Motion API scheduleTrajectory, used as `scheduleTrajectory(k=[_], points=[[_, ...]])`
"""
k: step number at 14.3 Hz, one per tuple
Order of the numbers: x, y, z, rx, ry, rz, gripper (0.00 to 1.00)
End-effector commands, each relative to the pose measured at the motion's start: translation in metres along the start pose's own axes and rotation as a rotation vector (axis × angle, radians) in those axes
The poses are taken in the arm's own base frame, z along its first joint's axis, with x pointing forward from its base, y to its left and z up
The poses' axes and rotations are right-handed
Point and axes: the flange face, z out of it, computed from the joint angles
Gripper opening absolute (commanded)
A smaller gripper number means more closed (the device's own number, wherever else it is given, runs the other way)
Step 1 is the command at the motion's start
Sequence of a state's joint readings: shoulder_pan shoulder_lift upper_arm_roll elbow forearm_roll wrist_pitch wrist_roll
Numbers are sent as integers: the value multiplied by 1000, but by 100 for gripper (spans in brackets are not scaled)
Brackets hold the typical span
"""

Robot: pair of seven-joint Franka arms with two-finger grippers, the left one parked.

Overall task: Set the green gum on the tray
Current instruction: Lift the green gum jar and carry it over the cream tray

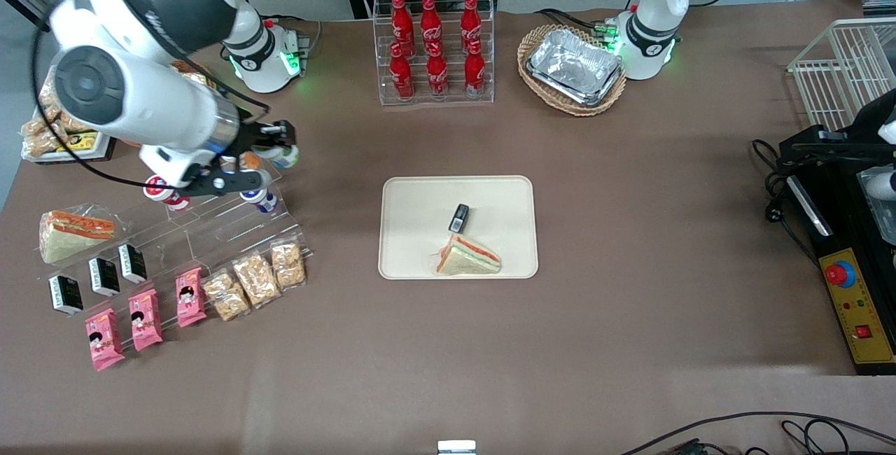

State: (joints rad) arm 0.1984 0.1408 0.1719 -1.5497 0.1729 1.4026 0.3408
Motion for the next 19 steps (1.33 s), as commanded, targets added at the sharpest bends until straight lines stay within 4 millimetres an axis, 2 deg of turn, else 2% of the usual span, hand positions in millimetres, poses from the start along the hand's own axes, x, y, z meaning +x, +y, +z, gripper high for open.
scheduleTrajectory(k=[1, 3, 5, 7, 13, 19], points=[[7, -50, 39, 26, 31, 49, 29], [14, -73, 67, 33, 59, 66, 29], [17, -106, 102, 37, 88, 90, 29], [29, -120, 135, 42, 103, 83, 30], [42, -147, 216, 54, 135, 101, 30], [68, -148, 273, 48, 122, 127, 31]])
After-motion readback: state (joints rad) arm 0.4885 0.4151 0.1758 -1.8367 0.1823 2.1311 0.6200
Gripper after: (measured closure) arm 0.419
